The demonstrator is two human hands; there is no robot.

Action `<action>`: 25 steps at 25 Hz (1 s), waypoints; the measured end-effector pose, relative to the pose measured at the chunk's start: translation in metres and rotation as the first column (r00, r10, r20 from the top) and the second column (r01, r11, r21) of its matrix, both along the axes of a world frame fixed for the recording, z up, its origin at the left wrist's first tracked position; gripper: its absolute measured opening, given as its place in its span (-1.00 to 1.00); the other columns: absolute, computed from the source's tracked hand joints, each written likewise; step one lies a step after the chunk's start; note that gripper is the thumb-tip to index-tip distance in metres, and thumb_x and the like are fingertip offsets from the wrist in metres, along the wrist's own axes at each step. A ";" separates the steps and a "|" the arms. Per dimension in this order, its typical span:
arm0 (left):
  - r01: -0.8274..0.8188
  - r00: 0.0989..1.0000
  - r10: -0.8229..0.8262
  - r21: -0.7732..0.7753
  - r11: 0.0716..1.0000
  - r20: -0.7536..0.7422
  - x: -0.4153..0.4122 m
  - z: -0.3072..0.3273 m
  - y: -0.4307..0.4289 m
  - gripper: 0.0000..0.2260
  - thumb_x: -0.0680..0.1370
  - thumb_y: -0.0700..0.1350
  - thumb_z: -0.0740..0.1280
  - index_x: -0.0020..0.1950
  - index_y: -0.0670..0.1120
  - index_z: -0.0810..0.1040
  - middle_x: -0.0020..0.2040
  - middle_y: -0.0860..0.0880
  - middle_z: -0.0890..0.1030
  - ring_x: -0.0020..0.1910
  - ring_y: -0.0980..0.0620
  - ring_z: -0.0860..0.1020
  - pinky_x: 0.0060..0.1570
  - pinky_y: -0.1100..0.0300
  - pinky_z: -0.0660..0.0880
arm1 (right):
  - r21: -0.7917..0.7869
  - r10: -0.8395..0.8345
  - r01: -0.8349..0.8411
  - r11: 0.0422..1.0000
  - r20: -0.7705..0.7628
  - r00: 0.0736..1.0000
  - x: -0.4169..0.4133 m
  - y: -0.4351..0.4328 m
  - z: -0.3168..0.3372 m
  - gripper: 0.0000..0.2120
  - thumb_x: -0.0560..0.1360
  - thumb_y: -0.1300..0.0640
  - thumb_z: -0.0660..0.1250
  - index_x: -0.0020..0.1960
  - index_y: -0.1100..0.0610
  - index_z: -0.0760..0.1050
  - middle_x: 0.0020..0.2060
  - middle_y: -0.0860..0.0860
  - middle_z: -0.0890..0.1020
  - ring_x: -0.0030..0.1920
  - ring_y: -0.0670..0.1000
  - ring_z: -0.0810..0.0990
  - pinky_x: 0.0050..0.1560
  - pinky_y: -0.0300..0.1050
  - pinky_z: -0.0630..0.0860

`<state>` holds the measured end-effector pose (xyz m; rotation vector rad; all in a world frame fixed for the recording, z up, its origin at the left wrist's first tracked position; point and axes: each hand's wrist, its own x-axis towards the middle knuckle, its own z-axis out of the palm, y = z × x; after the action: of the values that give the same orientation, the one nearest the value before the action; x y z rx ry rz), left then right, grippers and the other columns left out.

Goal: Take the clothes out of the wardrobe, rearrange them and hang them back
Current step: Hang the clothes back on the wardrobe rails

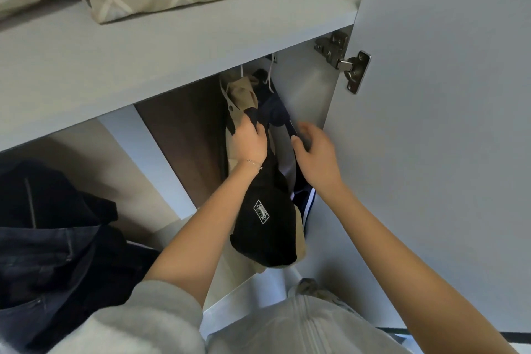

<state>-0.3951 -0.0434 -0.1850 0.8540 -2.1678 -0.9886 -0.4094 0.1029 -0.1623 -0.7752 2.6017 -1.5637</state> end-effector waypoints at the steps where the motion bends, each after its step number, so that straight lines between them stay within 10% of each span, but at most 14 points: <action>1: 0.005 1.000 -0.005 -0.001 1.000 0.009 -0.007 0.000 0.002 -0.83 0.62 -0.20 0.21 0.12 -0.28 0.45 -0.07 -0.24 0.60 -0.11 -0.16 0.62 -0.23 0.18 0.42 | 0.011 0.010 -0.010 1.000 0.004 1.000 -0.003 0.002 -0.002 -0.66 0.61 0.14 0.22 0.37 0.15 0.43 0.23 0.04 0.55 0.25 -0.02 0.48 0.24 -0.20 0.37; 8: 0.075 0.978 -0.046 -0.139 0.987 0.203 -0.032 -0.007 0.011 -0.76 0.65 -0.10 0.16 0.18 -0.25 0.44 -0.02 -0.21 0.60 -0.08 -0.14 0.59 -0.24 0.18 0.40 | 0.139 0.082 -0.078 0.987 -0.020 0.996 -0.013 0.011 -0.015 -0.61 0.60 0.16 0.23 0.42 0.16 0.38 0.30 0.07 0.52 0.30 0.03 0.45 0.31 -0.16 0.35; 18: 0.286 0.844 -0.356 0.224 0.932 0.402 0.015 -0.004 -0.006 -0.47 0.63 0.16 0.12 0.50 -0.12 0.24 0.41 -0.15 0.42 0.34 -0.11 0.43 0.24 0.03 0.41 | 0.273 0.112 -0.124 0.954 0.059 0.992 0.013 0.015 -0.012 -0.56 0.62 0.13 0.22 0.49 0.11 0.30 0.39 0.03 0.44 0.38 0.02 0.37 0.37 -0.21 0.26; 25: 0.513 0.834 -0.436 -0.183 0.839 0.338 0.101 -0.005 -0.007 -0.55 0.62 0.05 0.21 0.47 -0.07 0.33 0.44 -0.08 0.40 0.42 -0.07 0.36 0.37 -0.05 0.34 | 0.341 -0.160 0.149 0.928 0.006 0.987 0.082 0.049 -0.021 -0.57 0.58 0.18 0.25 0.44 0.17 0.35 0.34 0.13 0.48 0.32 0.18 0.42 0.32 -0.03 0.31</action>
<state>-0.2944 -0.0505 -0.1904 0.3322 -2.7727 -0.7976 -0.3278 0.1517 -0.1835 -0.5214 2.8531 -1.0888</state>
